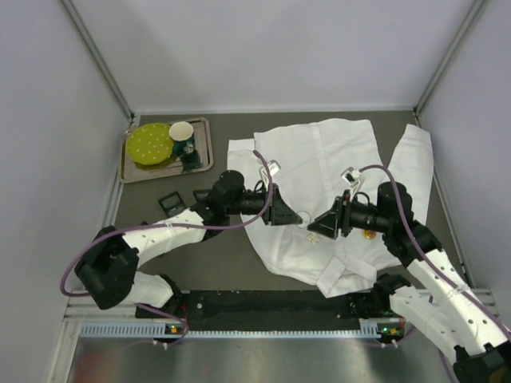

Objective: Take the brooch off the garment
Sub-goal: Close the brooch.

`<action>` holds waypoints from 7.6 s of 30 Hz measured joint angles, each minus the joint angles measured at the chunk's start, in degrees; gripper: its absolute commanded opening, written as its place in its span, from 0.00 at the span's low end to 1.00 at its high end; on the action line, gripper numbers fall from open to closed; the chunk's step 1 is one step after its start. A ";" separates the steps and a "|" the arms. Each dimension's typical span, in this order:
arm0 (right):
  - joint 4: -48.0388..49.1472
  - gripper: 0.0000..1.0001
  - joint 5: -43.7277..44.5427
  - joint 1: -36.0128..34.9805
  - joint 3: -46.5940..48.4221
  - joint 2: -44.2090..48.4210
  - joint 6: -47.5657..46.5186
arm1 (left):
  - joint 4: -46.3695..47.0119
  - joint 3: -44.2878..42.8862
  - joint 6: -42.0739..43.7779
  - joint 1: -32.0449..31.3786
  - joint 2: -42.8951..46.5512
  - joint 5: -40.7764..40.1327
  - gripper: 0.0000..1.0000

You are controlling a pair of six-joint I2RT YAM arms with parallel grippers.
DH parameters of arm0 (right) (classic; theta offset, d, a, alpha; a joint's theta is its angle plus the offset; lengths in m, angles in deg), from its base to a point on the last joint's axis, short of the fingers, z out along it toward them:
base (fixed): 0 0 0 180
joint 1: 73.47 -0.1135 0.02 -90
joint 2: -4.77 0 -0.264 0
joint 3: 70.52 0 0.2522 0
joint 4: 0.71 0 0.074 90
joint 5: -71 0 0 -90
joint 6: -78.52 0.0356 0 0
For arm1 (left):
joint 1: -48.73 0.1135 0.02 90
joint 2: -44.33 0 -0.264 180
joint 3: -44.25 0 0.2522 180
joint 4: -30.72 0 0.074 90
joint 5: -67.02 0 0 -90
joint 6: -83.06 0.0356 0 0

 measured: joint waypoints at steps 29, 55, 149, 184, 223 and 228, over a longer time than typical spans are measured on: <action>14.34 0.38 -11.80 0.00 -4.66 -0.63 8.02 | 6.99 -0.17 -5.90 0.37 -2.60 15.69 0.00; 19.10 0.23 -11.32 0.00 -7.23 1.20 11.54 | 8.07 -0.66 -8.59 0.94 -2.56 16.20 0.00; 29.38 0.45 0.55 -0.90 -14.97 5.11 22.62 | -0.07 -0.20 -7.48 -0.24 1.29 2.54 0.00; 36.46 0.15 -0.81 -0.94 -15.08 0.85 24.11 | -0.48 -0.37 -9.03 -0.20 2.60 0.59 0.00; 30.56 0.01 4.48 -4.68 -13.14 -2.03 21.57 | -18.23 -5.86 7.17 -2.84 4.59 -7.41 0.00; 30.34 0.00 6.36 -5.05 -13.22 -1.40 22.67 | -18.08 -5.88 7.45 -3.17 4.72 -8.57 0.00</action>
